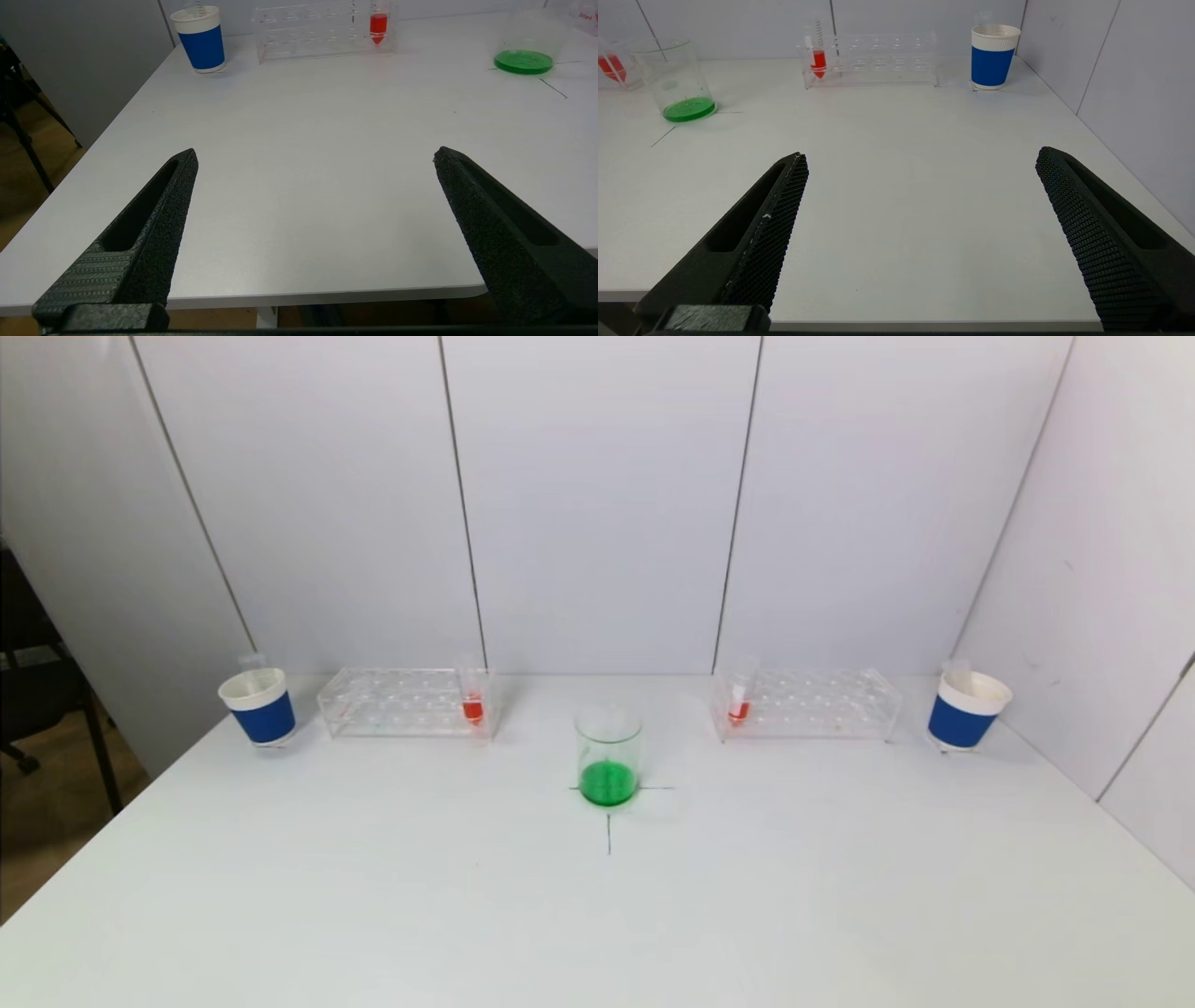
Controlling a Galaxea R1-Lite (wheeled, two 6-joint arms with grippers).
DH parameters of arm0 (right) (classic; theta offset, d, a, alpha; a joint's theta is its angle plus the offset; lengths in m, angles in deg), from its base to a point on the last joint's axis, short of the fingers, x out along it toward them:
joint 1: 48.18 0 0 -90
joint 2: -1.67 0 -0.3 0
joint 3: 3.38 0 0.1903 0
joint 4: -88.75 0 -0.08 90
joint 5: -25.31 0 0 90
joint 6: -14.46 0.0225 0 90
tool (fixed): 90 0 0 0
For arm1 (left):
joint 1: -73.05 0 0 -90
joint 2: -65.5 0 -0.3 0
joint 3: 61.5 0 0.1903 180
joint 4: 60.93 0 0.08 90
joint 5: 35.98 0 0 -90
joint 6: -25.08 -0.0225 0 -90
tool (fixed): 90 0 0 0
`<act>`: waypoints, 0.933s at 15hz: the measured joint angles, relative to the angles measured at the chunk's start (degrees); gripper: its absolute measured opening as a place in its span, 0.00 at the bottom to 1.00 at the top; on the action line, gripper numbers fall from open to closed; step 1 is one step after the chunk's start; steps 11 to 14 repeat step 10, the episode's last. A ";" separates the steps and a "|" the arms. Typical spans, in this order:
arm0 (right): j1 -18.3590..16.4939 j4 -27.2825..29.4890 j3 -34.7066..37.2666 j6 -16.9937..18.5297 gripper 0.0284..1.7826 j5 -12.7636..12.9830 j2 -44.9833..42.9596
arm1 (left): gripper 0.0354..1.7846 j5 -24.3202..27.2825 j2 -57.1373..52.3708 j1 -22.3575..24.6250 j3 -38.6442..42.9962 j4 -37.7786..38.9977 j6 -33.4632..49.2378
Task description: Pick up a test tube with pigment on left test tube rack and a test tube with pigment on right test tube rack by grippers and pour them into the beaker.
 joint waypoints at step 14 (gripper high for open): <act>0.05 0.02 0.00 0.38 1.00 0.35 0.00 | 0.99 0.02 0.00 0.00 0.00 -0.02 0.00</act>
